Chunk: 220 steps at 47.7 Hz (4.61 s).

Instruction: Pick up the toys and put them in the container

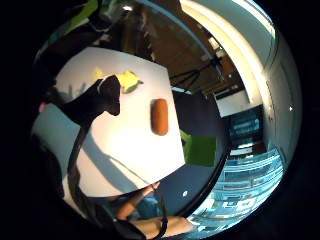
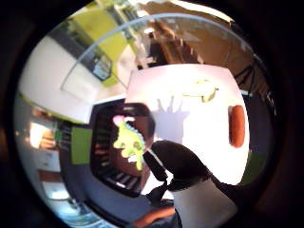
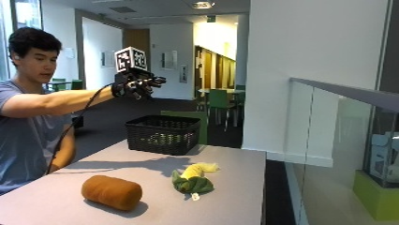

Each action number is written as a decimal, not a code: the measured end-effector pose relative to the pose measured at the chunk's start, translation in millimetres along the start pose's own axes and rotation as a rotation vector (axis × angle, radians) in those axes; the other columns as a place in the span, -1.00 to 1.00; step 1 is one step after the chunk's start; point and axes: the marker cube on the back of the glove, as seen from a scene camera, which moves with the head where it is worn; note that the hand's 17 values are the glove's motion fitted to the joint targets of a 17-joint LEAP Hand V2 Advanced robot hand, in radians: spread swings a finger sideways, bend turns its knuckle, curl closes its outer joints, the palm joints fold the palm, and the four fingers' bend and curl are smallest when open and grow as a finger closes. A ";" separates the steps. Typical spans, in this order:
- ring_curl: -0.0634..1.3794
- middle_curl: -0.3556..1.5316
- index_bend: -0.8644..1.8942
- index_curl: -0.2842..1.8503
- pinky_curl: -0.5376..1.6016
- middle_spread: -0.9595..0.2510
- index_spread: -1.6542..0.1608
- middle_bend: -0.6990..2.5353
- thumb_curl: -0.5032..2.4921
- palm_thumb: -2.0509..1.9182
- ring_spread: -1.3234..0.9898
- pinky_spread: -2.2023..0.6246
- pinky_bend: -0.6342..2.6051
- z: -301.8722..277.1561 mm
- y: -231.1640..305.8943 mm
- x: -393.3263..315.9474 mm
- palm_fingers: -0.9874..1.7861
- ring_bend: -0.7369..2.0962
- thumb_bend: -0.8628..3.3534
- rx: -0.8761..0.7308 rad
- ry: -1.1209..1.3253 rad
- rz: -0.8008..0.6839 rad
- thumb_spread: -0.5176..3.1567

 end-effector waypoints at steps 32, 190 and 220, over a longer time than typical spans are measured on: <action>-0.45 -0.09 -0.36 -0.69 -0.15 0.65 0.52 -0.36 -0.44 0.03 0.15 0.54 0.37 162.6 8.3 177.8 -0.40 0.27 -0.60 -0.266 0.003 0.335 -0.15; -0.33 -0.10 -0.31 -0.71 -0.13 0.44 0.47 -0.01 -0.34 -0.02 -0.03 0.39 0.47 -43.6 39.9 -202.9 -0.33 0.65 -0.64 -0.103 -0.310 -0.374 -0.14; -0.59 -0.23 -0.31 -0.61 -0.22 0.55 0.46 -0.25 -0.46 0.00 0.10 0.57 0.29 114.2 -117.1 -2.5 -0.38 0.28 -0.62 -0.171 -0.183 -0.201 -0.19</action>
